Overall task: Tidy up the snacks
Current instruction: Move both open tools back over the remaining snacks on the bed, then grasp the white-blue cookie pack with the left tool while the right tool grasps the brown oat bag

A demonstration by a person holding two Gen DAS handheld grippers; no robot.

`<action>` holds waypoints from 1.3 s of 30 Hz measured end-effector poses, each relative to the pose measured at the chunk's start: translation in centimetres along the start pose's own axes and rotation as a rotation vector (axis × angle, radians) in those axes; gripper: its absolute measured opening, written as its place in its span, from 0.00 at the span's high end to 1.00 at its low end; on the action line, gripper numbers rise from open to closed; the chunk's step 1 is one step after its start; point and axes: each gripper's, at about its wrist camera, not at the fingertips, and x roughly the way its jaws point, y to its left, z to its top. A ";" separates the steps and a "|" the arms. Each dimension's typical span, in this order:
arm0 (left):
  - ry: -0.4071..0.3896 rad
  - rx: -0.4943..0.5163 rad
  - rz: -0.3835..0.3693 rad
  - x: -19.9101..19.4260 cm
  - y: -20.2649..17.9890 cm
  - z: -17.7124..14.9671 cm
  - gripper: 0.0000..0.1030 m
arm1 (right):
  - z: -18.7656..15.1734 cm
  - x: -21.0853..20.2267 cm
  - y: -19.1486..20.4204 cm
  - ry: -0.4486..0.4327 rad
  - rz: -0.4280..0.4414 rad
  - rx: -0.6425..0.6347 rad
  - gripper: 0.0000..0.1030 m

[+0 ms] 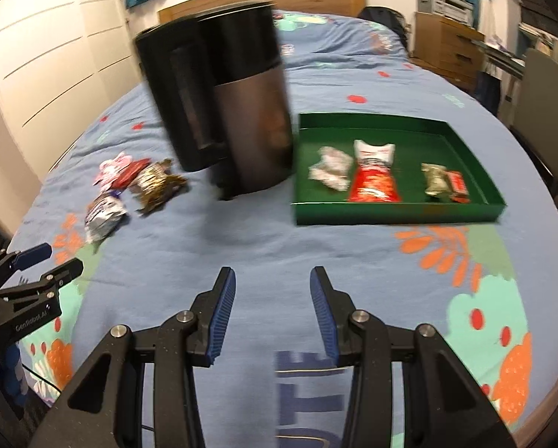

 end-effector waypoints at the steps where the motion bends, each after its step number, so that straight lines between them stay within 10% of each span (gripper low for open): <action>1: 0.003 -0.010 0.003 0.1 0.7 -0.2 0.45 | 0.0 0.2 0.7 0.003 0.010 -0.011 0.00; 16: 0.008 -0.128 -0.074 2.9 8.8 -0.7 0.33 | 2.5 4.6 10.9 0.060 0.141 -0.215 0.00; 39: 0.028 0.130 -0.233 11.3 7.5 4.3 0.29 | 10.4 16.0 18.3 0.198 0.046 -0.529 0.00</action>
